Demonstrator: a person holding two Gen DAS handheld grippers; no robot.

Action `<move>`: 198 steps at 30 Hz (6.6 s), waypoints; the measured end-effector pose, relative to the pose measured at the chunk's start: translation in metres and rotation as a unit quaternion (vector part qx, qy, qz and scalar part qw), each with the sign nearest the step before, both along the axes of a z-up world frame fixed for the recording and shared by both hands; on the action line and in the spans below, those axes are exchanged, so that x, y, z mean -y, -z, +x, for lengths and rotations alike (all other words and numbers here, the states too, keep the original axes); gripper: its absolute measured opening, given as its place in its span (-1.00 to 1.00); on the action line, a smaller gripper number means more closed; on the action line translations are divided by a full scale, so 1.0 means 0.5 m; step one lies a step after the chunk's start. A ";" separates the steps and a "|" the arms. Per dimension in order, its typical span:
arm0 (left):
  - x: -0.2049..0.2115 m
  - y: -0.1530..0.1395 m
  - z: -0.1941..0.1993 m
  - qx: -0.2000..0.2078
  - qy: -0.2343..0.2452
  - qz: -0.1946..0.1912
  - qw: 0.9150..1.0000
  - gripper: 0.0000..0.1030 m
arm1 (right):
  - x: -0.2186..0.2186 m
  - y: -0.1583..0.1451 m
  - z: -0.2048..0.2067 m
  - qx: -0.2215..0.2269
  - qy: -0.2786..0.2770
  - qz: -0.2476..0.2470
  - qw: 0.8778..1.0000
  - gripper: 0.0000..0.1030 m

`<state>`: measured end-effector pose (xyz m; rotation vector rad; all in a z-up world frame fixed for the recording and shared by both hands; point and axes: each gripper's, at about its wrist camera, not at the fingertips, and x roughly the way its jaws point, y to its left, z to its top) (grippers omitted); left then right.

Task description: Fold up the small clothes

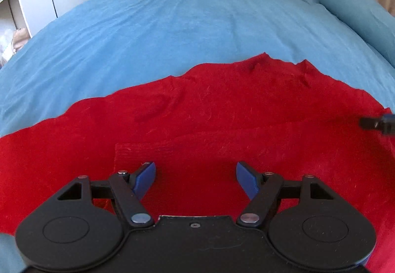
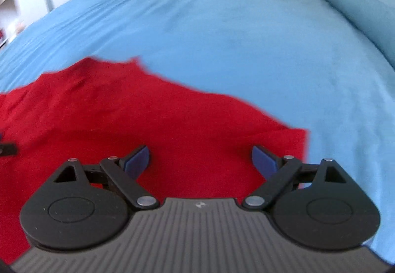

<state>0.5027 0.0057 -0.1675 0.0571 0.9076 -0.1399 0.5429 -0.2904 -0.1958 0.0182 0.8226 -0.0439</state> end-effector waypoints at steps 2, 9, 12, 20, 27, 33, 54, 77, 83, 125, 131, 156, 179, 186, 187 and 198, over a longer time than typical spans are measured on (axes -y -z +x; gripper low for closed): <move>0.001 0.000 -0.003 0.003 0.008 0.008 1.000 0.50 | 0.021 0.006 0.005 0.001 0.008 0.000 1.000 1.00; 0.001 -0.026 0.002 -0.008 -0.015 0.010 1.000 0.50 | 0.009 -0.050 -0.085 0.024 -0.006 0.040 0.999 1.00; -0.004 -0.021 -0.013 -0.020 -0.015 0.013 1.000 0.51 | 0.001 -0.023 -0.121 -0.002 -0.008 0.033 0.999 1.00; -0.020 -0.046 -0.038 -0.005 -0.020 0.006 1.000 0.51 | 0.022 -0.035 -0.155 0.008 0.018 0.038 0.999 1.00; -0.098 -0.211 -0.114 0.029 -0.052 -0.010 0.998 0.79 | -0.105 -0.235 -0.210 0.055 -0.028 0.036 0.997 1.00; -0.248 -0.328 -0.197 0.052 -0.111 -0.018 0.992 1.00 | -0.306 -0.340 -0.232 0.055 -0.053 0.032 0.997 1.00; -0.836 -0.079 -0.216 -0.019 -0.330 -0.145 0.933 -0.06 | -0.868 -0.187 -0.207 0.014 -0.072 0.062 0.995 1.00; -0.679 -0.229 -0.159 0.119 -0.285 -0.039 0.950 -0.90 | -0.755 -0.175 -0.192 0.051 -0.049 0.061 0.996 1.00; -0.422 -0.352 -0.115 0.186 -0.160 -0.020 0.969 -0.90 | -0.575 -0.231 -0.196 0.076 -0.012 0.074 0.994 1.00; -0.218 -0.055 -0.125 -0.007 -0.056 0.084 0.995 0.41 | -0.471 -0.100 -0.085 -0.050 -0.305 -0.115 0.944 0.76; -0.227 -0.036 -0.118 -0.015 -0.070 0.060 0.996 0.41 | -0.513 -0.057 -0.071 -0.051 -0.318 -0.160 0.933 -0.55; -0.145 -0.025 -0.044 0.010 -0.066 0.097 0.993 0.40 | -0.172 -0.320 -0.114 0.107 -0.004 -0.036 0.994 -0.58; -0.155 -0.076 -0.125 0.025 -0.051 0.082 0.995 0.42 | 0.027 -0.113 -0.234 0.016 0.132 0.015 0.991 0.81; -0.061 -0.072 -0.082 0.023 0.060 0.033 0.997 0.45 | -0.045 -0.079 -0.217 0.009 0.005 0.051 0.999 0.86; -0.053 -0.058 -0.074 0.012 0.061 0.042 0.997 0.45 | -0.045 -0.064 -0.209 -0.002 0.011 0.048 0.999 0.86; -0.091 -0.008 -0.088 -0.044 0.034 0.028 0.998 0.55 | -0.065 -0.111 -0.192 0.041 -0.023 0.062 0.997 0.89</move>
